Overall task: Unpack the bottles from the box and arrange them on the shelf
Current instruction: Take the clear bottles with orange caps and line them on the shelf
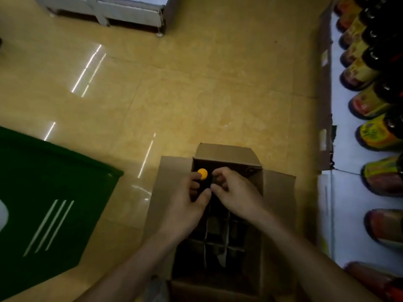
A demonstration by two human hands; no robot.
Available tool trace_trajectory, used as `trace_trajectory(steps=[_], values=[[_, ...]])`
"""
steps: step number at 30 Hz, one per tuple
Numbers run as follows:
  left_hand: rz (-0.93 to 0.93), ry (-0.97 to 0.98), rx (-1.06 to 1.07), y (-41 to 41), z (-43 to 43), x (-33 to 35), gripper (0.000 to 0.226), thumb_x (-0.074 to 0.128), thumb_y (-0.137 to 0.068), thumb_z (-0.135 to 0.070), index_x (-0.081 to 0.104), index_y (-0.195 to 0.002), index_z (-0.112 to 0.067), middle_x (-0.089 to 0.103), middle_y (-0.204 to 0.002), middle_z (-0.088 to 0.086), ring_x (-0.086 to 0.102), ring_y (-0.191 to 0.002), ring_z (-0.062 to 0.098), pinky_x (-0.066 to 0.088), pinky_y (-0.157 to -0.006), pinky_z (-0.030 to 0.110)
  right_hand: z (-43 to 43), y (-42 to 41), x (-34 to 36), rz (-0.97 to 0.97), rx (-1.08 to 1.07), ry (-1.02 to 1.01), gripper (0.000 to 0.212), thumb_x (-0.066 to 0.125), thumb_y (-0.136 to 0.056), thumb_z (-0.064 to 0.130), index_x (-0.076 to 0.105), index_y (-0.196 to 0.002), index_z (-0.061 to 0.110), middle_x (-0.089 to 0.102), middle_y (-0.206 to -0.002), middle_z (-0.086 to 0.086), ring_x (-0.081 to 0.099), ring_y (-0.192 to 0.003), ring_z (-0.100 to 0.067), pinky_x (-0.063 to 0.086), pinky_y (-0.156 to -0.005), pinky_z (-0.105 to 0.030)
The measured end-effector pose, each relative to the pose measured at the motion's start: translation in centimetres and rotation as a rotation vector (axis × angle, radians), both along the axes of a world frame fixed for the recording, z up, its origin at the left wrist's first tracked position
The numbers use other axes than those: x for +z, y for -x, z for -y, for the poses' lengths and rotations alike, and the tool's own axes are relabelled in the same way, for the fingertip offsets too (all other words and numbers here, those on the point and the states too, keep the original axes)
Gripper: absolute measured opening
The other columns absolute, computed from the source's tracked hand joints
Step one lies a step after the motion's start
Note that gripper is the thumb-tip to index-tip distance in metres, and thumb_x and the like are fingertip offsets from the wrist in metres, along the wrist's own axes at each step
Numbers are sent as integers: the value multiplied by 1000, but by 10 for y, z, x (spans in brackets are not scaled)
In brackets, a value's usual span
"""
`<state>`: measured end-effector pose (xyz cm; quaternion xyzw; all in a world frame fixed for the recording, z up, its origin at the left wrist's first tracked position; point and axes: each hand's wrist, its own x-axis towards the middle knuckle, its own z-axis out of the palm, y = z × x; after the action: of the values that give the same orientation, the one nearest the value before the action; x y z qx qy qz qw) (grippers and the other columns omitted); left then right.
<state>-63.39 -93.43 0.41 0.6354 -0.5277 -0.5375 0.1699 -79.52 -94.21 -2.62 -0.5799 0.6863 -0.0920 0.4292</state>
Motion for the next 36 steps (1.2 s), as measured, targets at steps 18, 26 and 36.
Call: trace_trajectory(steps=[18,26,36], values=[[166,323,-232,12,47,-92,54,63,-93,-20,44,-143,-26,54,-131,-2,54,-122,13,49,-103,30,26,-7,-126,-93,237,173,42,55,-99,32,45,-138,24,51,-133,-8,50,-129,-30,45,-103,-50],[220,400,-296,18,49,-101,56,60,-93,-18,42,-146,-20,53,-137,4,51,-129,18,43,-107,27,28,-12,-126,-74,208,236,34,54,-98,31,54,-132,27,62,-123,-9,58,-119,-33,48,-98,-44],[279,444,-408,16,45,-101,60,61,-96,-23,35,-151,-19,47,-147,8,50,-133,22,41,-106,27,24,-18,-116,2,146,253,23,53,-98,27,63,-119,28,71,-122,-2,65,-116,-26,53,-94,-41]])
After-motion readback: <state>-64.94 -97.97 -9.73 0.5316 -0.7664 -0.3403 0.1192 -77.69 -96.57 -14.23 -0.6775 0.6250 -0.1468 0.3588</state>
